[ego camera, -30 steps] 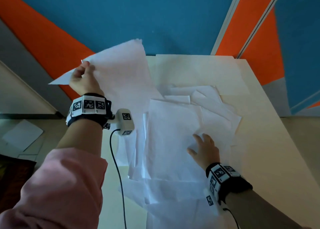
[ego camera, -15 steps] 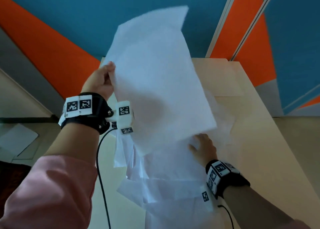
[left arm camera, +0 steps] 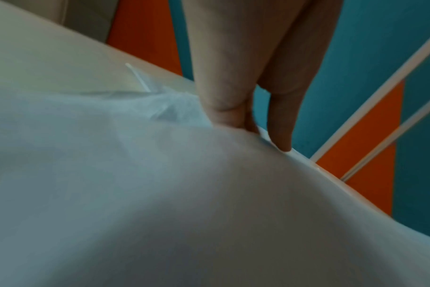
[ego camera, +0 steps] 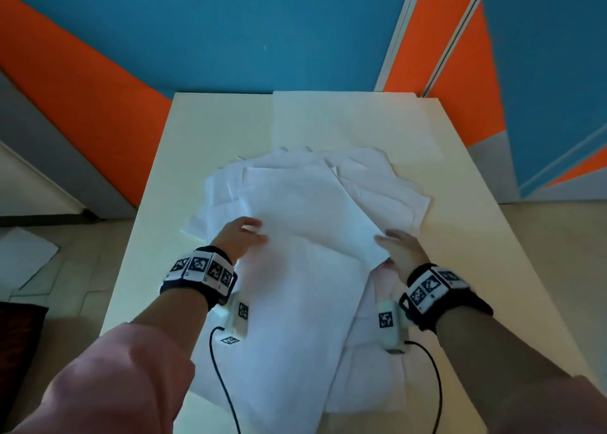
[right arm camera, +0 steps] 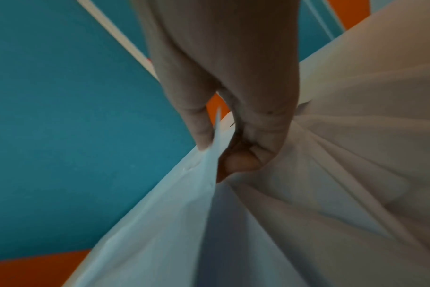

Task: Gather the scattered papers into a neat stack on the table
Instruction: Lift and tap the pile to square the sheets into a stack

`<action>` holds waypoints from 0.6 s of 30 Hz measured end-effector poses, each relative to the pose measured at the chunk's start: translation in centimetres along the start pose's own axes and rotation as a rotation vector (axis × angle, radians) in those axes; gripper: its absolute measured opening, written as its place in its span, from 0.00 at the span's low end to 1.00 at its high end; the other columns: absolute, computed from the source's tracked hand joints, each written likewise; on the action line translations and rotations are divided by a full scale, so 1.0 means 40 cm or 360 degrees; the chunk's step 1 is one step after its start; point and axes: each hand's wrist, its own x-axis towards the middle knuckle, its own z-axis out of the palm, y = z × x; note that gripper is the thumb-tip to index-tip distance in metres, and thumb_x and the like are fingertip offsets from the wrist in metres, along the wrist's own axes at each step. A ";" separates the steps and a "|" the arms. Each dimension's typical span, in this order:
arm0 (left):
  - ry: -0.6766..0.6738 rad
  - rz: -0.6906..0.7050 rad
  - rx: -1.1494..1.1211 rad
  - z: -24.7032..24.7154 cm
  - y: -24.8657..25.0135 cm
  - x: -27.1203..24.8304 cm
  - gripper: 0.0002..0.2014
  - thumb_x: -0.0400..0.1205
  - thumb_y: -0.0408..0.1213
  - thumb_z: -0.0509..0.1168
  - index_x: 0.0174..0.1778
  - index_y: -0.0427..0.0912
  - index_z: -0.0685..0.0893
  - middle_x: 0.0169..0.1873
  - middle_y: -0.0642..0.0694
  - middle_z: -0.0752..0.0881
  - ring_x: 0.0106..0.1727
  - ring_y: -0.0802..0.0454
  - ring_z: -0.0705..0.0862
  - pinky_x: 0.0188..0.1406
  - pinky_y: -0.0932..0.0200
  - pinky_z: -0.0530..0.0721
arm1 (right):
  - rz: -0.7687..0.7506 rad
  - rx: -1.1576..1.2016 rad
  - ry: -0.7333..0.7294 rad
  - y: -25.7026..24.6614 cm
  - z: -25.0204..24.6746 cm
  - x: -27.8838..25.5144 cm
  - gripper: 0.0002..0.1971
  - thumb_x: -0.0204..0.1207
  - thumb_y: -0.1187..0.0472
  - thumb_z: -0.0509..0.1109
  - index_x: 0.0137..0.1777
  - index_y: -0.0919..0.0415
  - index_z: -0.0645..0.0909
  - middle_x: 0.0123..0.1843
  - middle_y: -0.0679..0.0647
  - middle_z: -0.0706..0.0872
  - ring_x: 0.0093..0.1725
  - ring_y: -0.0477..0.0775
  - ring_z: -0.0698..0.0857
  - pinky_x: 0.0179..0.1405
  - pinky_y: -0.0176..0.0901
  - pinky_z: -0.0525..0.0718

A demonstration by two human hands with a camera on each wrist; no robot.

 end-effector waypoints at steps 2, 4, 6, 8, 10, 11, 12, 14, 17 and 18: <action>0.0180 -0.0055 0.0283 -0.002 -0.003 0.000 0.28 0.74 0.34 0.73 0.69 0.42 0.72 0.51 0.35 0.81 0.49 0.44 0.86 0.56 0.50 0.84 | -0.0118 -0.0326 0.0085 0.012 0.009 0.006 0.11 0.72 0.73 0.66 0.52 0.64 0.83 0.49 0.63 0.85 0.46 0.58 0.83 0.41 0.45 0.78; 0.0359 -0.0054 0.0330 -0.012 -0.008 -0.005 0.31 0.73 0.36 0.74 0.72 0.40 0.71 0.55 0.35 0.83 0.61 0.37 0.84 0.61 0.49 0.80 | -0.0165 -0.0475 0.0156 0.024 0.006 0.005 0.10 0.69 0.75 0.66 0.45 0.63 0.85 0.43 0.61 0.85 0.45 0.57 0.83 0.39 0.43 0.78; 0.0494 -0.0033 0.0089 -0.035 -0.019 0.004 0.27 0.74 0.34 0.74 0.68 0.37 0.76 0.58 0.31 0.85 0.58 0.36 0.85 0.58 0.48 0.82 | -0.0116 -0.0575 0.0248 0.044 -0.008 -0.005 0.12 0.70 0.74 0.64 0.48 0.65 0.86 0.44 0.61 0.85 0.47 0.58 0.84 0.45 0.44 0.79; 0.0616 -0.0018 -0.0189 -0.053 -0.015 0.010 0.21 0.76 0.33 0.72 0.65 0.35 0.80 0.59 0.29 0.85 0.50 0.40 0.85 0.53 0.49 0.83 | -0.0096 -0.0782 0.0177 0.067 -0.016 -0.035 0.11 0.73 0.72 0.62 0.50 0.67 0.84 0.46 0.61 0.84 0.48 0.59 0.82 0.44 0.42 0.77; 0.0737 0.0029 -0.0267 -0.052 -0.001 0.020 0.20 0.77 0.34 0.70 0.64 0.34 0.80 0.59 0.29 0.86 0.50 0.40 0.85 0.56 0.47 0.83 | -0.0107 -0.0964 -0.0060 0.083 -0.012 -0.071 0.07 0.76 0.70 0.61 0.41 0.63 0.80 0.40 0.57 0.80 0.45 0.56 0.78 0.36 0.42 0.72; 0.0775 0.0056 -0.0239 -0.045 0.010 0.025 0.20 0.78 0.35 0.68 0.65 0.34 0.79 0.60 0.30 0.85 0.54 0.38 0.86 0.58 0.46 0.83 | -0.0112 -0.0946 -0.0125 0.090 -0.013 -0.082 0.09 0.77 0.69 0.61 0.38 0.59 0.78 0.38 0.55 0.79 0.45 0.55 0.77 0.36 0.42 0.71; 0.0794 0.0094 -0.0204 -0.037 0.020 0.030 0.21 0.79 0.37 0.67 0.68 0.35 0.77 0.61 0.32 0.85 0.58 0.37 0.85 0.59 0.46 0.82 | -0.0101 -0.0904 -0.0129 0.096 -0.020 -0.084 0.07 0.78 0.67 0.62 0.41 0.59 0.80 0.39 0.55 0.80 0.46 0.56 0.78 0.40 0.42 0.72; 0.0766 0.0151 -0.0124 -0.025 0.038 0.037 0.25 0.81 0.43 0.65 0.72 0.38 0.72 0.64 0.36 0.82 0.64 0.38 0.82 0.63 0.46 0.80 | -0.0120 -0.0856 0.0120 0.093 -0.049 -0.067 0.11 0.78 0.62 0.66 0.56 0.66 0.83 0.52 0.61 0.85 0.55 0.61 0.82 0.54 0.46 0.77; 0.0778 0.0068 0.0308 -0.047 0.033 0.057 0.32 0.79 0.50 0.66 0.76 0.39 0.68 0.73 0.34 0.71 0.73 0.35 0.73 0.73 0.41 0.72 | -0.0049 -0.0953 0.0506 0.065 -0.100 -0.019 0.22 0.78 0.54 0.66 0.66 0.68 0.78 0.68 0.69 0.78 0.67 0.69 0.77 0.67 0.56 0.77; 0.0816 -0.0018 0.0510 -0.061 0.026 0.063 0.34 0.79 0.51 0.65 0.77 0.37 0.66 0.74 0.32 0.68 0.75 0.33 0.69 0.74 0.41 0.69 | 0.0045 -0.0994 0.0542 0.050 -0.111 -0.005 0.25 0.79 0.50 0.65 0.70 0.67 0.75 0.71 0.69 0.73 0.71 0.70 0.73 0.69 0.58 0.74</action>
